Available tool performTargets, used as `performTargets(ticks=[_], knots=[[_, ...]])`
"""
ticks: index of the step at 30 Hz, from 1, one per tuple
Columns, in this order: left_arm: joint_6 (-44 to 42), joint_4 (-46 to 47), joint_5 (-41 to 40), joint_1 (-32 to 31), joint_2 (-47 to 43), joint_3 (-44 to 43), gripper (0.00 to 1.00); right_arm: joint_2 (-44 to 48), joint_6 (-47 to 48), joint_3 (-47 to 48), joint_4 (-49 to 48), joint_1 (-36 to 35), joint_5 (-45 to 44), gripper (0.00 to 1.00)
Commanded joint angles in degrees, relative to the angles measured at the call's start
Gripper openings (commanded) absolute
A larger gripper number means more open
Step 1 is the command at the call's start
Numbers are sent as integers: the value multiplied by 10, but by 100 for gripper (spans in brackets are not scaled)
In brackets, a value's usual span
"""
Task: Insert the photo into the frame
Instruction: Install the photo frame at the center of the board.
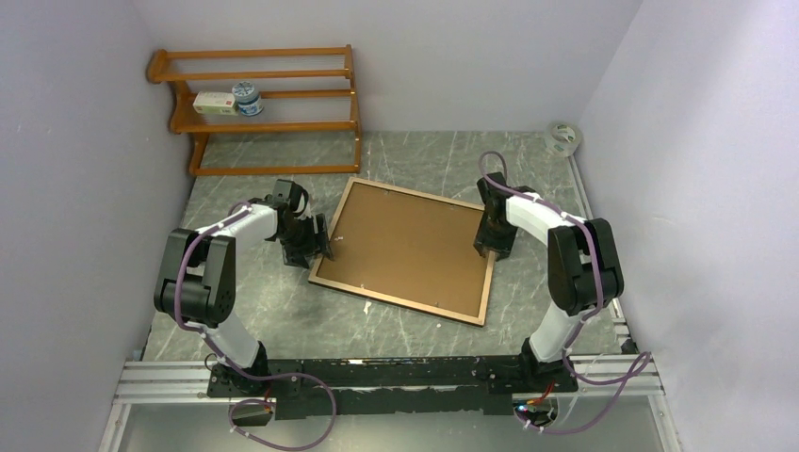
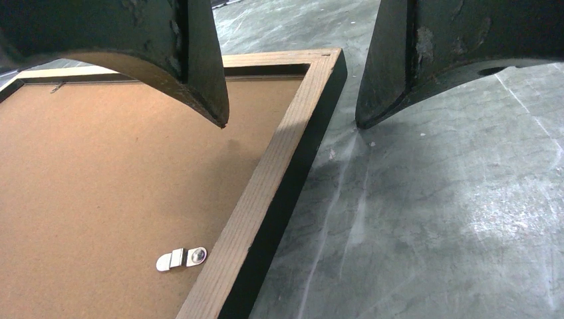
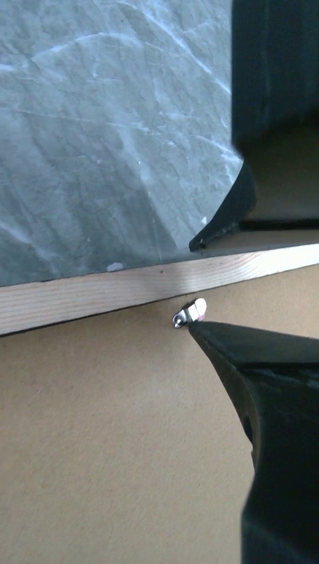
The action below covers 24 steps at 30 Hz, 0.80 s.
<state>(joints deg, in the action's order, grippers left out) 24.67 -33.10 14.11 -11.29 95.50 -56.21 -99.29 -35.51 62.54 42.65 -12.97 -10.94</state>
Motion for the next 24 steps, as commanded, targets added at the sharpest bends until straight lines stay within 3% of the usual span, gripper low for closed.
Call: performTargets(ticks=[1, 8, 11, 20, 24], knots=[[-11, -14, 8, -2, 12, -10, 75, -18, 10, 11, -35, 1, -41, 41], [-11, -13, 8, -2, 17, -11, 75, -26, 30, 20, -36, 0, -46, 24], [-12, -16, 5, -2, 16, -13, 75, -29, 31, 25, -34, 0, -40, 23], [-10, -29, -26, -2, -1, -30, 75, 37, 33, 50, -11, 0, -16, 57], [-10, -29, -37, -2, -8, -43, 77, 69, 31, 63, -31, 1, 24, 62]])
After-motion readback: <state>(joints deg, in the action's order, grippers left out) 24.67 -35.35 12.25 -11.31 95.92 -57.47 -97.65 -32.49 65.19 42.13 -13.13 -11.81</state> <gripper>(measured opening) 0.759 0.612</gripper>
